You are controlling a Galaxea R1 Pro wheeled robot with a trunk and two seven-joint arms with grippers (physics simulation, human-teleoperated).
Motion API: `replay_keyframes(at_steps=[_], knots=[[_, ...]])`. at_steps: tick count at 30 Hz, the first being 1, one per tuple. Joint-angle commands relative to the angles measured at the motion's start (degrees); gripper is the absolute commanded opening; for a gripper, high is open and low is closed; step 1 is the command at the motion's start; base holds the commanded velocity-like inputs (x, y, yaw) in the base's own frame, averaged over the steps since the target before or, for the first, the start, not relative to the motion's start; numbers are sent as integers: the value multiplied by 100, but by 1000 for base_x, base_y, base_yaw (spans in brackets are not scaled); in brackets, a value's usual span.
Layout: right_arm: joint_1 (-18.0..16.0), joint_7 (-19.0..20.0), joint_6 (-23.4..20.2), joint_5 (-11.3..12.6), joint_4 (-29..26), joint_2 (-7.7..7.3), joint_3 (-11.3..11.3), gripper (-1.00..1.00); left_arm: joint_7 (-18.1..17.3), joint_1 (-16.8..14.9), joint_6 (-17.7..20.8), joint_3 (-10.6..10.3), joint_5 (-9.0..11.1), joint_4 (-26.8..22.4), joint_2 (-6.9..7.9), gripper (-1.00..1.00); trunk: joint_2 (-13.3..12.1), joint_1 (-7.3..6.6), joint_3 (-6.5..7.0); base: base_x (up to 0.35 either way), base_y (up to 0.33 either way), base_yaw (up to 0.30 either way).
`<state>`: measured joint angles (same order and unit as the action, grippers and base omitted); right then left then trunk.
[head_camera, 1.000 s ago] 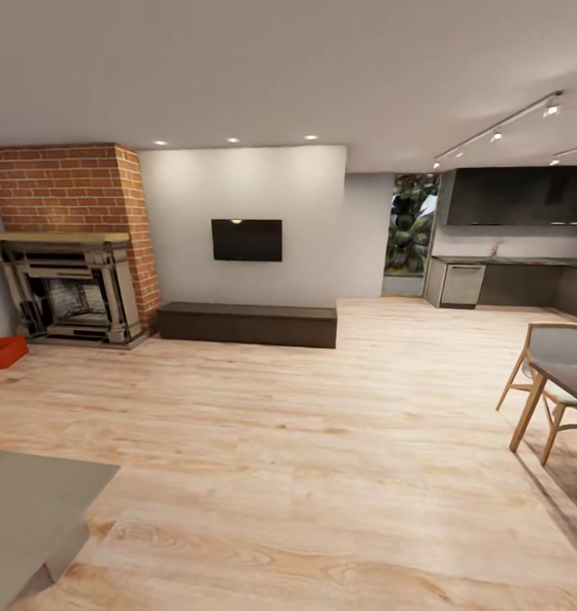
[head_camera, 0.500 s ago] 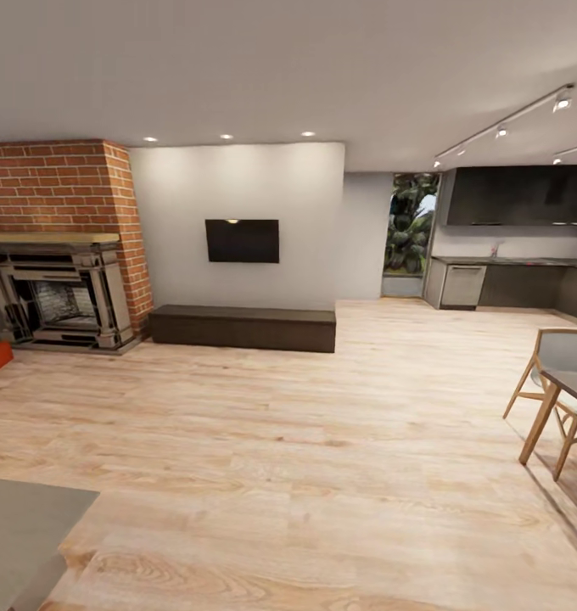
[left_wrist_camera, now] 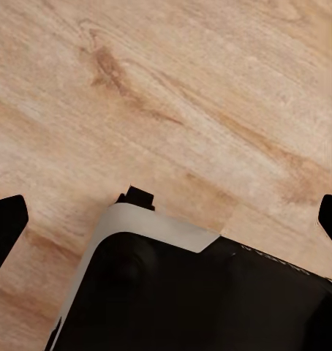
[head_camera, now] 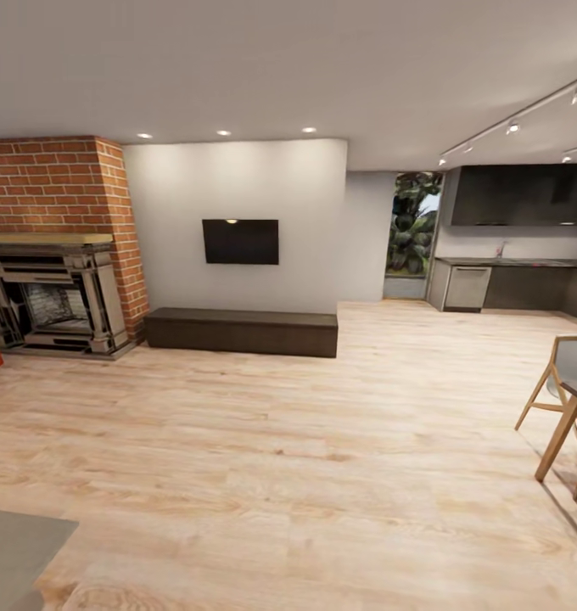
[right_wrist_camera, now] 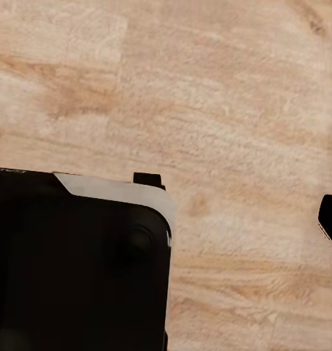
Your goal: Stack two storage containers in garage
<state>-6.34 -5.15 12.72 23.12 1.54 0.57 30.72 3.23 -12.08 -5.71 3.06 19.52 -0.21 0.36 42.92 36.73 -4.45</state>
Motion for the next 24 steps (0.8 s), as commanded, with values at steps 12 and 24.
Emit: replay_keyframes(at_steps=[12,24], knots=[[-7,-30,28,43,13,5,52,100,9,-5,-12,28,2,3,-1,100,6,4,-9,323,0,0],[-7,-30,28,43,18,6,45,100,8,-5,-10,28,8,3,-1,100,6,4,-9,323,0,0]])
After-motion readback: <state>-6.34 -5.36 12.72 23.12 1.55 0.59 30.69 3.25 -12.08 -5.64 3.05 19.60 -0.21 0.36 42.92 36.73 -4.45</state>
